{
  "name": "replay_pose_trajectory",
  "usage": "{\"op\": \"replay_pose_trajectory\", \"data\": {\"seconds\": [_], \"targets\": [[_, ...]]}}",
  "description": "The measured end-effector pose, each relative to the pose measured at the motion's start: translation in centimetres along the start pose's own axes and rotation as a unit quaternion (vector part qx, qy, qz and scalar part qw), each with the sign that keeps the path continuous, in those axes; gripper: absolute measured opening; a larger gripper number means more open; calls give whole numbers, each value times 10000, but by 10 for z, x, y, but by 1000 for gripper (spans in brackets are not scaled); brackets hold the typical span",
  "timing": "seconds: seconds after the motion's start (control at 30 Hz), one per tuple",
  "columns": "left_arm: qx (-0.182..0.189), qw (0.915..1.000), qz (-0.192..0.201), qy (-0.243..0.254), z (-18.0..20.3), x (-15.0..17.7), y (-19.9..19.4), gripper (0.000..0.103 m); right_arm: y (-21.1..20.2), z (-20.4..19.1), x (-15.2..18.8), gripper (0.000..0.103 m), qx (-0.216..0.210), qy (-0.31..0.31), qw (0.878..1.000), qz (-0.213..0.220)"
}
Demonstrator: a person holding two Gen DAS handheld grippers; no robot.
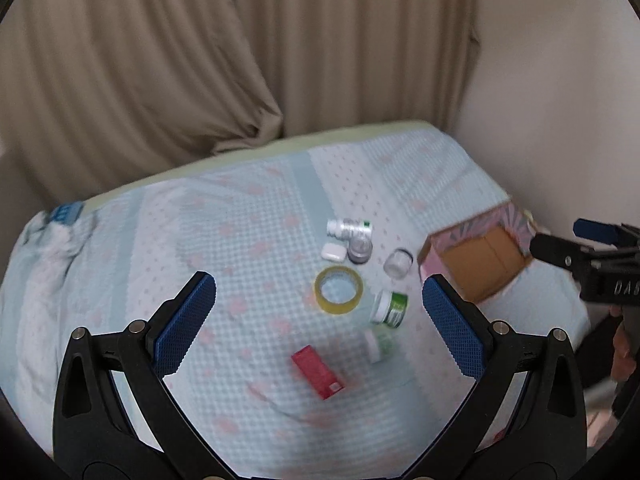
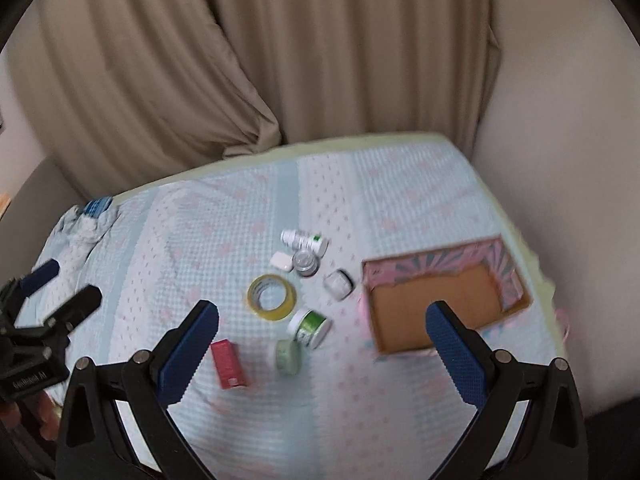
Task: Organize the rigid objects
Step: 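Grasp the yellow tape roll with the left tool while the right tool grasps the green-label jar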
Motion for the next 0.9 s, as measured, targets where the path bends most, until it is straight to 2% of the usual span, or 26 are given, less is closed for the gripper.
{"op": "replay_pose_trajectory", "data": {"seconds": [0.13,0.23,0.33,0.6,0.73,0.8,0.9], "targets": [[400,9970,-463,477,-20,4,60,102,38,-12,4,103,81,561,9978,-336],[522,9920,-735,882,-23,11,105,103,71,-16,9,103,170,1014,9930,-588],[638,9838,-1068,1292,-19,24,158,102,110,-18,14,103,333,1322,9864,-919],[992,9632,-1696,1834,1,63,274,102,215,-17,35,103,568,1615,9696,-1751],[1058,9590,-1779,1938,10,81,318,102,263,-8,45,103,638,1806,9596,-2062],[1070,9576,-1758,2015,16,89,338,102,281,-6,53,98,694,1899,9545,-2191],[936,9568,-1648,2206,22,100,362,103,312,1,65,97,777,2047,9454,-2412]]}}
Point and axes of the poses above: each gripper's, at about its wrist camera, not at the fingertips, and y roughly the way its jaws point, z to its right, x to its underside, the point moved 1 cm from there along y, roughly the way its jaws point, and after that the axes turned 5 degrees about -y, right-handed, at the moved point
